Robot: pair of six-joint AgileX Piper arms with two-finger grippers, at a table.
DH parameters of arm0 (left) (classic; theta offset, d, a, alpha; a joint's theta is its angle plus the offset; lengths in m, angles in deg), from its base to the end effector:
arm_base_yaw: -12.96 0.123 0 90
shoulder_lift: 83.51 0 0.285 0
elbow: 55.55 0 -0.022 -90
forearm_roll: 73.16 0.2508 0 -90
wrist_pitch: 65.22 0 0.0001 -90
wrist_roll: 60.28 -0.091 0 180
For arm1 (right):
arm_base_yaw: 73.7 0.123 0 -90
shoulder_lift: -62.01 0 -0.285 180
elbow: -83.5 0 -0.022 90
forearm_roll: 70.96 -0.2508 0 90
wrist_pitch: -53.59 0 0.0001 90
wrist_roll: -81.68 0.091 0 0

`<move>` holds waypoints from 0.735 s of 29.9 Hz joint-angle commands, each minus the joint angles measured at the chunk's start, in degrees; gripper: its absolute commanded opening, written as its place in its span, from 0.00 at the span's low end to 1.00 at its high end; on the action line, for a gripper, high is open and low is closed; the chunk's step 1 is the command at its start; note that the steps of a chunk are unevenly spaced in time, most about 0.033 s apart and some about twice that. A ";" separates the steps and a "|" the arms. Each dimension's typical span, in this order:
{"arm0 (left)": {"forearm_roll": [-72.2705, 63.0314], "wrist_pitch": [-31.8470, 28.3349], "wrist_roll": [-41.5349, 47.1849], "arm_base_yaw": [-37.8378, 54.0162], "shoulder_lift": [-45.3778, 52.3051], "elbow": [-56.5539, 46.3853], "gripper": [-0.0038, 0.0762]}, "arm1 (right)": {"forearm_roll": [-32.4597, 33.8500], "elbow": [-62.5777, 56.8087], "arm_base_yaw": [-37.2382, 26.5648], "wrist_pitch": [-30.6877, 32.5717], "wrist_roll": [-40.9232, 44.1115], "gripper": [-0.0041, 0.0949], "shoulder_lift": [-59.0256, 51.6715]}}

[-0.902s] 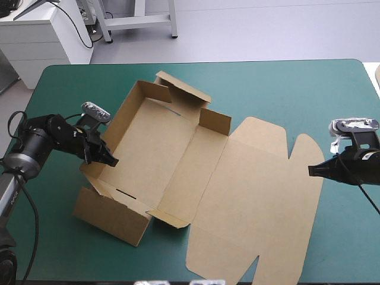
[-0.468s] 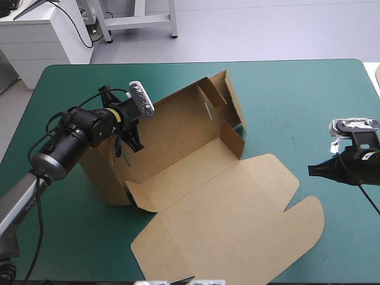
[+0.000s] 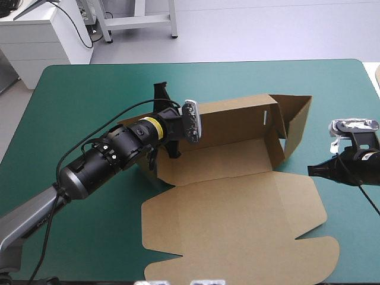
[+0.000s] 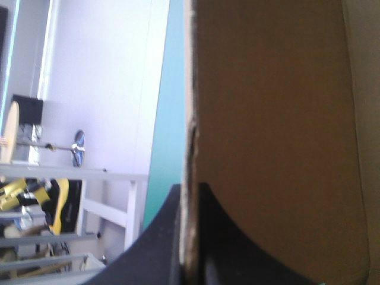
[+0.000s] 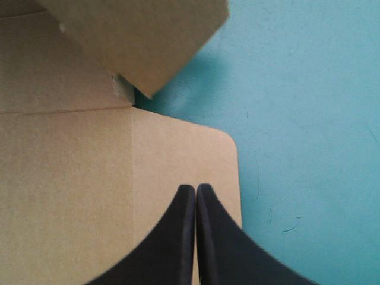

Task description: Fold the box

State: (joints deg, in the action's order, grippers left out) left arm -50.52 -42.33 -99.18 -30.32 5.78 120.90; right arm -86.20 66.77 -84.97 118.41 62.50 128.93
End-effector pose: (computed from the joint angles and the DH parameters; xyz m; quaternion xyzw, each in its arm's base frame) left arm 0.2543 -0.2207 0.3724 0.6362 0.5554 0.1398 0.5170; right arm 0.1830 -0.0144 0.3601 -0.0442 0.9531 0.0555 0.2942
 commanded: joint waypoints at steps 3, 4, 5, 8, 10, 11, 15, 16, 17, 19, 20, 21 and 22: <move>5.30 -8.00 0.44 -3.81 1.18 2.13 0.04 | -1.02 1.42 -0.49 -2.16 -0.07 0.03 -0.76; 5.36 -7.61 0.44 -3.94 0.64 2.13 0.04 | -1.02 1.42 -0.49 -2.48 -0.07 0.03 -0.76; 5.25 -6.76 0.44 -3.94 -0.05 2.13 0.04 | -1.02 1.42 -0.49 -2.72 -0.07 0.03 -0.76; 5.25 -3.31 0.44 -3.94 -2.33 2.13 0.04 | -1.25 1.42 -0.49 -3.14 -0.07 0.03 -0.76; 6.08 -0.53 0.54 -4.26 -3.71 2.13 0.04 | -1.25 1.42 -0.49 -3.14 -0.07 0.03 -0.76; 7.51 0.88 1.37 -4.52 -4.43 2.13 0.04 | -1.25 1.42 -0.49 -3.14 -0.07 0.03 -0.76; 16.79 3.76 7.78 -7.60 -6.61 1.49 0.04 | -1.25 1.42 -0.49 -4.66 -0.07 0.03 -0.76; 19.59 3.80 9.35 -8.34 -7.18 1.01 0.04 | -1.25 1.53 -0.49 -5.55 0.43 0.03 -0.76; 21.75 3.91 10.78 -8.97 -7.44 0.78 0.04 | -1.25 1.62 -0.49 -6.34 0.96 0.03 -0.76; 24.83 4.31 12.98 -10.25 -8.00 0.33 0.04 | -1.10 2.15 -0.49 -8.00 1.91 0.03 -0.76; 25.67 4.46 13.93 -10.75 -7.98 0.18 0.04 | -1.10 2.27 -0.49 -8.83 2.06 0.03 -0.76; 26.35 4.46 14.56 -11.12 -8.03 0.19 0.04 | -1.10 2.57 -0.49 -9.67 2.06 0.03 -0.76; 26.34 4.36 14.56 -11.40 -8.03 0.19 0.04 | -1.10 3.25 -0.49 -10.61 2.27 0.03 -0.28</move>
State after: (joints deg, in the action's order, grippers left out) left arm -23.72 -37.86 -86.49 -39.93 -2.96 120.90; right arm -86.62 67.13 -84.97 112.81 64.34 128.93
